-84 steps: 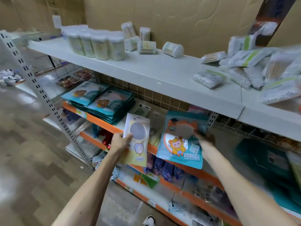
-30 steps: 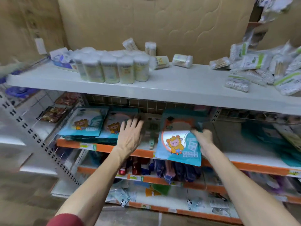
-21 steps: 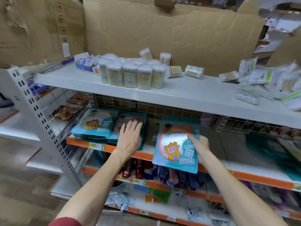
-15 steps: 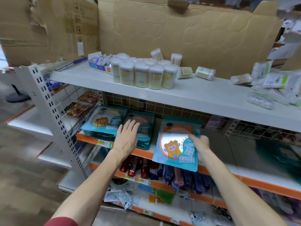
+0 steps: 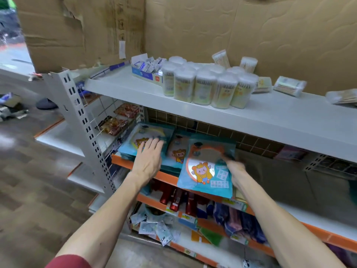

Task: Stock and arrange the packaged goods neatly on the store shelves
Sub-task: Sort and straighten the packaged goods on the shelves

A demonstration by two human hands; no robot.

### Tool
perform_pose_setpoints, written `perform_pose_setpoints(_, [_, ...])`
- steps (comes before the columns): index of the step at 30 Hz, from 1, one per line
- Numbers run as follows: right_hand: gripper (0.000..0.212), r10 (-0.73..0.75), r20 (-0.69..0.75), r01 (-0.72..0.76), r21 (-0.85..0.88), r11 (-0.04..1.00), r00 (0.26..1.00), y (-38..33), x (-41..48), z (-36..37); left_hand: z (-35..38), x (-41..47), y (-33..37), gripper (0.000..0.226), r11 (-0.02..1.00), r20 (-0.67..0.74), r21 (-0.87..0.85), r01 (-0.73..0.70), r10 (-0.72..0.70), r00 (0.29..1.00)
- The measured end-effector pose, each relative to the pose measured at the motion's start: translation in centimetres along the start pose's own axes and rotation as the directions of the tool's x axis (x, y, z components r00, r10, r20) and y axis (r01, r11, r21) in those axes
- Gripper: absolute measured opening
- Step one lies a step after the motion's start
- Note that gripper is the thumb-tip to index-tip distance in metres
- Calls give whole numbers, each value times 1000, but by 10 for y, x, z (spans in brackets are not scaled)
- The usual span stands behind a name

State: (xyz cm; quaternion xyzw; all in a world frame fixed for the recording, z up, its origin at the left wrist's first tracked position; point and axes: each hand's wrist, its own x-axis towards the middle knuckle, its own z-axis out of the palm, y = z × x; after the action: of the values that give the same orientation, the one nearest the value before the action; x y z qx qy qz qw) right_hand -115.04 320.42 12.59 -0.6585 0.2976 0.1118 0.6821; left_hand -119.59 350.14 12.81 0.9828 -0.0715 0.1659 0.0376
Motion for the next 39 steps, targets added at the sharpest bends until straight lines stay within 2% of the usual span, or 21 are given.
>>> perform_pose_setpoints(2, [38,26,-5,-26,17,1000,1000,-2,13,24,4,14,-19,51,1000,47,27,0,-1,999])
perform_pose_setpoints(4, [45,-7,-22,6,-37,999,1000,-3,29,46,13,28,-41,53,999,85,51,-7,3,996])
perform_pose_setpoints(7, [54,-54,-56,49,-90,995,997,-2,50,69,25,51,-68,62,1000,110,-6,-10,11,994])
perform_pose_setpoints(13, [37,-191,-84,183,-87,979,978,-10,55,96,39,77,-83,67,984,72,-158,-87,99,992])
perform_pose_setpoints(16, [21,-294,-100,273,-185,944,951,-11,59,100,45,82,-87,67,974,69,-202,-103,119,991])
perform_pose_setpoints(18, [27,-338,-111,298,-273,915,935,-9,62,102,48,83,-90,67,969,63,-213,-122,138,988])
perform_pose_setpoints(20, [35,-402,-120,321,-419,850,908,-6,65,105,50,84,-92,67,967,63,-215,-139,155,986])
perform_pose_setpoints(23, [40,-524,-114,322,-674,665,844,0,65,105,49,85,-90,67,965,50,-215,-151,166,985])
perform_pose_setpoints(25, [39,-567,-102,286,-783,553,817,2,58,100,49,85,-85,67,963,34,-213,-167,178,983])
perform_pose_setpoints(30, [36,-577,-54,259,-857,445,815,7,21,67,42,88,-40,57,930,-62,-238,-282,275,960])
perform_pose_setpoints(31, [43,-556,-35,234,-884,404,831,9,10,55,42,89,-25,58,916,-78,-247,-315,305,949])
perform_pose_setpoints(33, [55,-519,-11,145,-955,259,855,15,-12,27,41,92,10,67,890,-73,-274,-366,360,930])
perform_pose_setpoints(35, [57,-601,2,89,-989,116,799,21,-30,-6,40,92,51,68,858,-47,-285,-427,432,900])
perform_pose_setpoints(39, [49,-743,-21,-4,-1000,25,669,36,-59,-82,29,84,144,64,758,-49,-318,-569,587,808])
